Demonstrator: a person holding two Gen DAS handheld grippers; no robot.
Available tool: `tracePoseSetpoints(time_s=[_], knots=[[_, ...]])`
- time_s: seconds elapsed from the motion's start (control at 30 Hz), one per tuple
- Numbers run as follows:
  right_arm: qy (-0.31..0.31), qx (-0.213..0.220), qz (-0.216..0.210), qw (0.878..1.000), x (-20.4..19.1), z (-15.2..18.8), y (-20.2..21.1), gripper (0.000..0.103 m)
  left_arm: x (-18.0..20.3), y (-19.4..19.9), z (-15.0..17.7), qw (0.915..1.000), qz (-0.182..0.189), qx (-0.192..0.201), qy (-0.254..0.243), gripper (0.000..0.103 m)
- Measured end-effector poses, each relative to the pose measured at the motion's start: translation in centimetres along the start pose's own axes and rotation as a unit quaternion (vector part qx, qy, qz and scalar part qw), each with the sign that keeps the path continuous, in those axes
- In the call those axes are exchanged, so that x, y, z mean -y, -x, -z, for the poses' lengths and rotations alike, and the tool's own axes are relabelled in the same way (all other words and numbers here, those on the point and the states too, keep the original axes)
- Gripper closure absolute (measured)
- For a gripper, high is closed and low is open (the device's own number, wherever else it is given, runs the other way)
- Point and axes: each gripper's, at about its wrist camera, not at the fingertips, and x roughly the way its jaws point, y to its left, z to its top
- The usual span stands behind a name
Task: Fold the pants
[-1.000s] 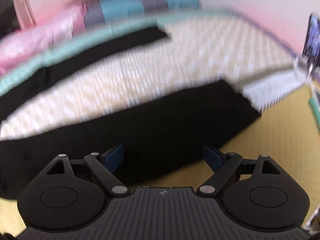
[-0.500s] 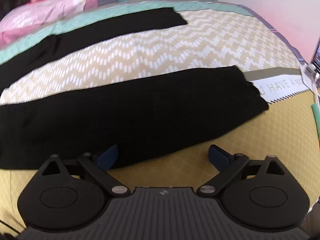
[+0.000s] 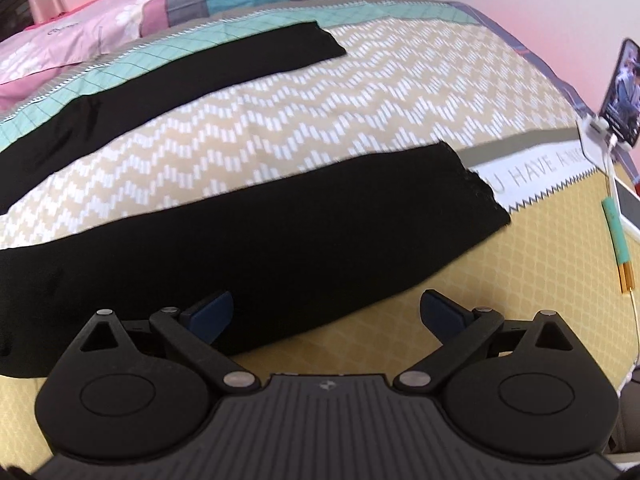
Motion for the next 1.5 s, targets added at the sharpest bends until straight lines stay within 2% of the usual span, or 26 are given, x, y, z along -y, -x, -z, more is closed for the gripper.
tracePoseSetpoints(time_s=[0.13, 0.23, 0.27, 0.33, 0.37, 0.43, 0.5, 0.57, 0.7, 0.83, 0.9, 1.0, 1.07, 1.13, 1.17, 1.23, 1.27, 1.3, 1.4, 1.43, 1.5], knots=[[0.012, 0.009, -0.027, 1.0, -0.6, -0.1, 1.3, 0.005, -2.0, 1.6, 0.6, 0.9982, 0.048, 0.006, 0.036, 0.0], [-0.017, 0.009, -0.098, 0.995, 0.3, 0.4, 2.6, 0.006, -4.4, 3.7, 2.7, 0.9926, 0.095, 0.022, 0.072, 0.0], [-0.038, -0.002, -0.126, 0.991, 0.9, 0.6, 2.7, 0.008, -5.3, 4.1, 3.4, 0.9907, 0.102, 0.02, 0.088, 0.0], [-0.09, -0.035, -0.174, 0.98, 2.2, 1.4, 2.2, 0.017, -7.2, 4.4, 5.0, 0.9838, 0.12, 0.01, 0.133, 0.0], [-0.116, -0.05, -0.19, 0.974, 2.8, 1.9, 1.8, 0.023, -8.2, 4.3, 5.6, 0.9783, 0.132, 0.002, 0.16, 0.0], [-0.157, -0.062, -0.2, 0.965, 3.7, 2.8, 1.0, 0.029, -10.0, 3.7, 6.5, 0.9608, 0.162, -0.012, 0.225, 0.0], [-0.195, -0.052, -0.214, 0.956, 4.5, 2.9, 0.7, 0.027, -11.5, 2.6, 6.7, 0.9393, 0.196, -0.022, 0.281, 0.0], [-0.224, -0.053, -0.227, 0.946, 5.0, 2.4, 0.3, 0.027, -12.6, 2.2, 6.3, 0.9206, 0.229, -0.008, 0.316, 0.0], [-0.279, -0.045, -0.248, 0.927, 6.3, 1.9, -0.9, 0.027, -13.3, 1.2, 5.1, 0.9002, 0.256, 0.009, 0.352, 0.0], [-0.35, -0.035, -0.273, 0.896, 7.7, 2.4, -2.0, 0.027, -13.8, 0.3, 5.4, 0.8767, 0.279, 0.024, 0.391, 0.0], [-0.374, -0.03, -0.283, 0.883, 8.3, 2.8, -2.3, 0.029, -14.3, 0.2, 5.6, 0.8686, 0.289, 0.03, 0.402, 0.0], [-0.385, -0.029, -0.278, 0.88, 8.9, 3.6, -2.2, 0.05, -14.8, 0.1, 6.3, 0.8662, 0.288, 0.04, 0.407, 0.0], [-0.388, -0.029, -0.264, 0.883, 9.1, 4.0, -2.2, 0.07, -14.8, 0.3, 6.5, 0.8699, 0.276, 0.042, 0.407, 0.0], [-0.382, -0.033, -0.253, 0.888, 9.1, 3.9, -2.3, 0.078, -15.4, 0.8, 6.5, 0.8764, 0.257, 0.037, 0.405, 0.0], [-0.375, -0.036, -0.25, 0.892, 9.3, 4.0, -2.5, 0.08, -15.6, 0.9, 6.3, 0.8795, 0.248, 0.032, 0.405, 0.011], [-0.356, -0.044, -0.25, 0.899, 9.5, 3.3, -2.6, 0.084, -16.0, 0.9, 6.1, 0.8838, 0.226, 0.021, 0.409, 0.022], [-0.344, -0.047, -0.247, 0.905, 9.4, 2.8, -2.7, 0.092, -16.2, 1.0, 6.0, 0.8818, 0.227, 0.021, 0.413, 0.02], [-0.332, -0.051, -0.243, 0.91, 9.4, 2.5, -2.7, 0.095, -16.4, 1.2, 6.0, 0.8818, 0.225, 0.021, 0.414, 0.022], [-0.302, -0.057, -0.234, 0.922, 9.0, 1.4, -2.5, 0.096, -16.4, 2.1, 5.4, 0.887, 0.214, 0.026, 0.408, 0.028], [-0.298, -0.057, -0.232, 0.924, 8.9, 1.0, -2.3, 0.096, -16.5, 2.6, 5.1, 0.8875, 0.215, 0.032, 0.406, 0.029], [-0.308, -0.049, -0.243, 0.918, 8.7, 0.0, -1.9, 0.096, -16.7, 3.4, 4.3, 0.8867, 0.222, 0.045, 0.403, 0.029]])
